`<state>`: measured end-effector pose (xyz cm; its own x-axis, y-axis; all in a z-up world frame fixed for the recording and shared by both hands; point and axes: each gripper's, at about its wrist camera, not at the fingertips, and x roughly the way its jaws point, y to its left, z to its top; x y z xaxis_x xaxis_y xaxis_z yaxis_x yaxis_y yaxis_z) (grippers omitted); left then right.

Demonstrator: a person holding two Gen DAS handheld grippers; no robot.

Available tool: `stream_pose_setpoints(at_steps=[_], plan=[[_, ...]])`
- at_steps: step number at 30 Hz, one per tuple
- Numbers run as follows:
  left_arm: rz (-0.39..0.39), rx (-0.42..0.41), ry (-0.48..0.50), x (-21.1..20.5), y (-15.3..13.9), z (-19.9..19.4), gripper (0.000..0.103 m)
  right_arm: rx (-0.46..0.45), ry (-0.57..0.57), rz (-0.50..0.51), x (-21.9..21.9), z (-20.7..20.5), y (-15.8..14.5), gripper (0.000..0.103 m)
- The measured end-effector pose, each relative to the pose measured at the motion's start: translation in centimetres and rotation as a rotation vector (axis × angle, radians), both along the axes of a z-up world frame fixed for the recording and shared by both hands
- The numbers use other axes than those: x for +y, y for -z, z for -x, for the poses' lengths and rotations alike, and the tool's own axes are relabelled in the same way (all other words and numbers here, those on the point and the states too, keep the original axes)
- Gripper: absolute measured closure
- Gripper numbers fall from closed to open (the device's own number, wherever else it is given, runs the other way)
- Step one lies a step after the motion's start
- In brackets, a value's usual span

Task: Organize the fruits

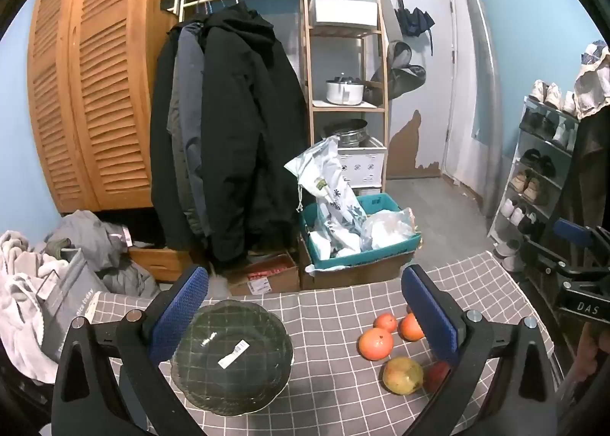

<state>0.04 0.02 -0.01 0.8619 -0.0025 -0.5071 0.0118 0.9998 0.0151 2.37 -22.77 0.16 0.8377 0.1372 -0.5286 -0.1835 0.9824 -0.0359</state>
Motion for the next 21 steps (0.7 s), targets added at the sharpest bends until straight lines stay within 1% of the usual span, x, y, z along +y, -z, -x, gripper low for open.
stream_pose_setpoints(at_steps=[6, 9, 14, 17, 21], plan=[[-0.007, -0.013, -0.005, -0.03, -0.05, 0.0, 0.001, 0.0, -0.003, 0.003, -0.04, -0.03, -0.07, 0.012], [-0.025, -0.01, -0.02, 0.12, 0.14, -0.04, 0.001, 0.008, 0.0, 0.006, -0.03, -0.23, 0.06, 0.012], [-0.015, -0.007, -0.024, 0.89, 0.29, -0.16, 0.001, 0.007, 0.001, 0.007, -0.07, -0.09, -0.13, 0.012], [-0.021, -0.02, -0.026, 0.4, -0.23, 0.16, 0.001, 0.007, 0.0, 0.011, 0.1, -0.07, -0.1, 0.012], [-0.025, -0.026, -0.029, 0.44, -0.22, 0.28, 0.001, 0.007, 0.0, 0.013, 0.14, -0.01, -0.1, 0.012]])
